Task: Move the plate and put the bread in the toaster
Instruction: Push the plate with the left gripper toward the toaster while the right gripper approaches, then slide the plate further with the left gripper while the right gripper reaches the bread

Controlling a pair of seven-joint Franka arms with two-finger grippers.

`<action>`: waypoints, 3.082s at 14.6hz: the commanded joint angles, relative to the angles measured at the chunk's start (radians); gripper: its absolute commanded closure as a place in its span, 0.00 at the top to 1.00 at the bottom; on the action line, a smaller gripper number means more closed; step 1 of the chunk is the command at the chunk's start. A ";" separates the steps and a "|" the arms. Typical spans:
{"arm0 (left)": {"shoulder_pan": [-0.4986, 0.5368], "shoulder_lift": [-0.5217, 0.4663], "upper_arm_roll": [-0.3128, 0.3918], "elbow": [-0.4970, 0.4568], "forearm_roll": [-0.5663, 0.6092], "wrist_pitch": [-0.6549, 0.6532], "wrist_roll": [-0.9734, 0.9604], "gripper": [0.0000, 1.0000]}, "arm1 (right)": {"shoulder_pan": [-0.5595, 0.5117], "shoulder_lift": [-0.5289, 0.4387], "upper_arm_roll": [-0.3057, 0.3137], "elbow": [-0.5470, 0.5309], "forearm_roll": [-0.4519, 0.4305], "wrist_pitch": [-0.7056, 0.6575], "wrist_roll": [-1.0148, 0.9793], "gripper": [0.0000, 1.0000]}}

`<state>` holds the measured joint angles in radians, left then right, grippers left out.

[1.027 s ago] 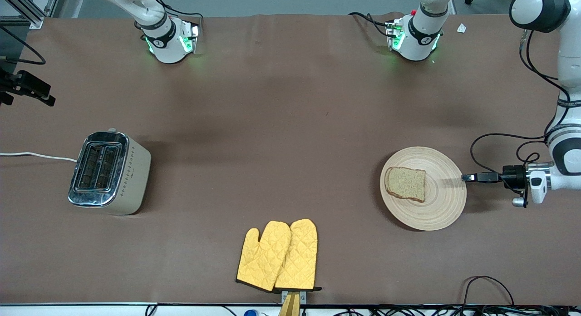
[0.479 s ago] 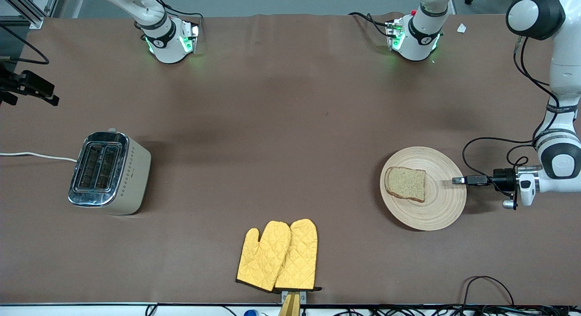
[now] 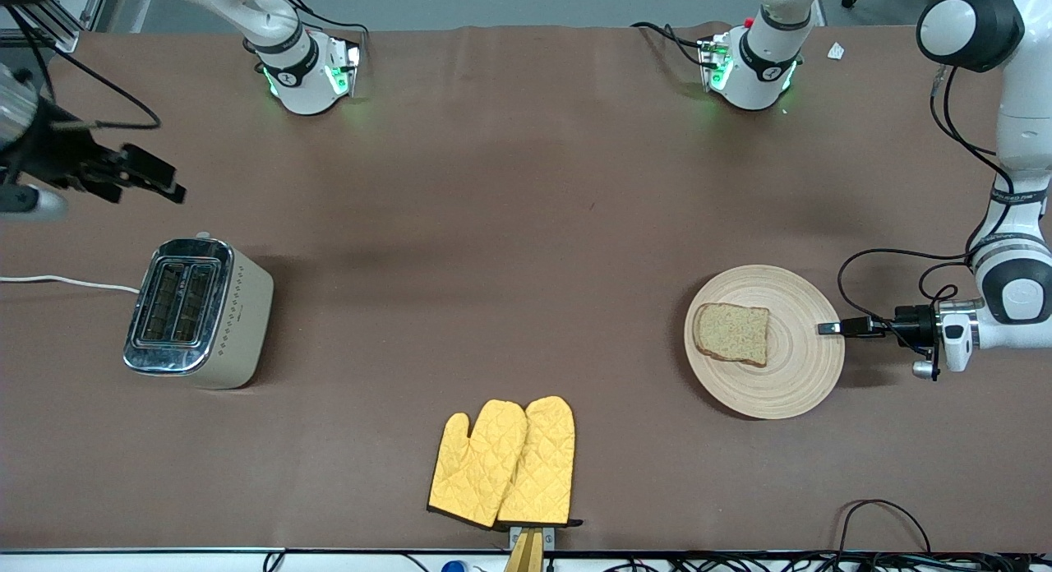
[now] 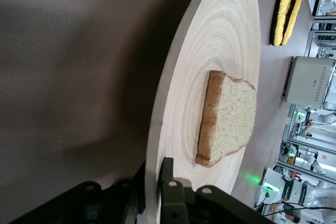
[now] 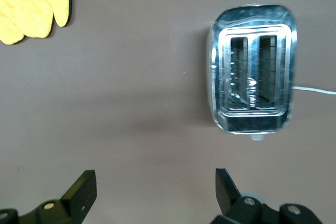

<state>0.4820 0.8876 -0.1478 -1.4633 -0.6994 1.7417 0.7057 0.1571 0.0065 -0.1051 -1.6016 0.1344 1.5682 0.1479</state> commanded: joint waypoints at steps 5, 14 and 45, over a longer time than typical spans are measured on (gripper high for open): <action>-0.058 -0.004 -0.136 0.008 0.000 0.013 0.000 0.00 | 0.054 0.089 -0.005 -0.176 0.123 0.283 0.042 1.00; -0.443 0.004 -0.139 0.029 -0.334 0.209 -0.204 0.00 | 0.251 0.199 -0.005 -0.336 0.123 0.667 0.177 1.00; -0.544 -0.030 -0.128 0.080 -0.203 0.383 -0.408 1.00 | 0.337 0.543 -0.015 -0.253 0.108 0.888 0.354 0.75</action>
<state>-0.1277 0.9147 -0.2759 -1.3485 -1.0187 2.1888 0.3371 0.4855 0.5473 -0.1101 -1.8840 0.2422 2.4915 0.4812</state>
